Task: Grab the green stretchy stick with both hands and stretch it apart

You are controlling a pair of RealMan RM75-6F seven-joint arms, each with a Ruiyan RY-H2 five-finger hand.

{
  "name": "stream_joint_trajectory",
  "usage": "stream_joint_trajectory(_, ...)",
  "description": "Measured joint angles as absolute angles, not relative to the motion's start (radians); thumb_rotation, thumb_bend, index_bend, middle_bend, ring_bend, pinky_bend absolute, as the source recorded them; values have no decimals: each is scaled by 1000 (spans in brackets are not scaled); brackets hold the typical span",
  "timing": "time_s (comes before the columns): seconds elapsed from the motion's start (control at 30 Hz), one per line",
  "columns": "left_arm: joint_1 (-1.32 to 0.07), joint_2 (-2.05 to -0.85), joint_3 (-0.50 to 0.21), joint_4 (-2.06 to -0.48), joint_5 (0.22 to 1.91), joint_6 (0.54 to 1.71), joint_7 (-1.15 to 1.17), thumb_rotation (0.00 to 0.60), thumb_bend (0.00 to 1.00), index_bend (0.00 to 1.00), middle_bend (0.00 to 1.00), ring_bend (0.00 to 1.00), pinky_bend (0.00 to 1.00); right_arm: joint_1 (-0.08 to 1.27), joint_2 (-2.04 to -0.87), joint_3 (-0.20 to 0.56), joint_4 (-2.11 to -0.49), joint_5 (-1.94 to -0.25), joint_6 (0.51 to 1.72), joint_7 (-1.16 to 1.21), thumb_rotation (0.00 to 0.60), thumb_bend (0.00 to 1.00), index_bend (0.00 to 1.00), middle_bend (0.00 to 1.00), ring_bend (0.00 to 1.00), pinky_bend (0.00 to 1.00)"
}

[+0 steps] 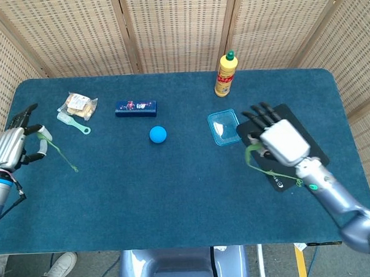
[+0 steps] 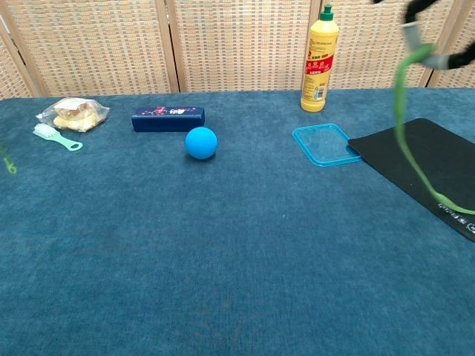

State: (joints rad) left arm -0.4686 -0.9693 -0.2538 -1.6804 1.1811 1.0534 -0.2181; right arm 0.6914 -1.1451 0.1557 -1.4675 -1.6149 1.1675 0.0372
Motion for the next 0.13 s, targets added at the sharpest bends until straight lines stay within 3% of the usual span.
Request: stream_joint_trajectory(0.13,-469,-991,-244,-1724,1159,1078,-141,600,601,803,0,0,0,729,-1212,180,-1517,-1540,1102,-34,600,583,856,170,0,0)
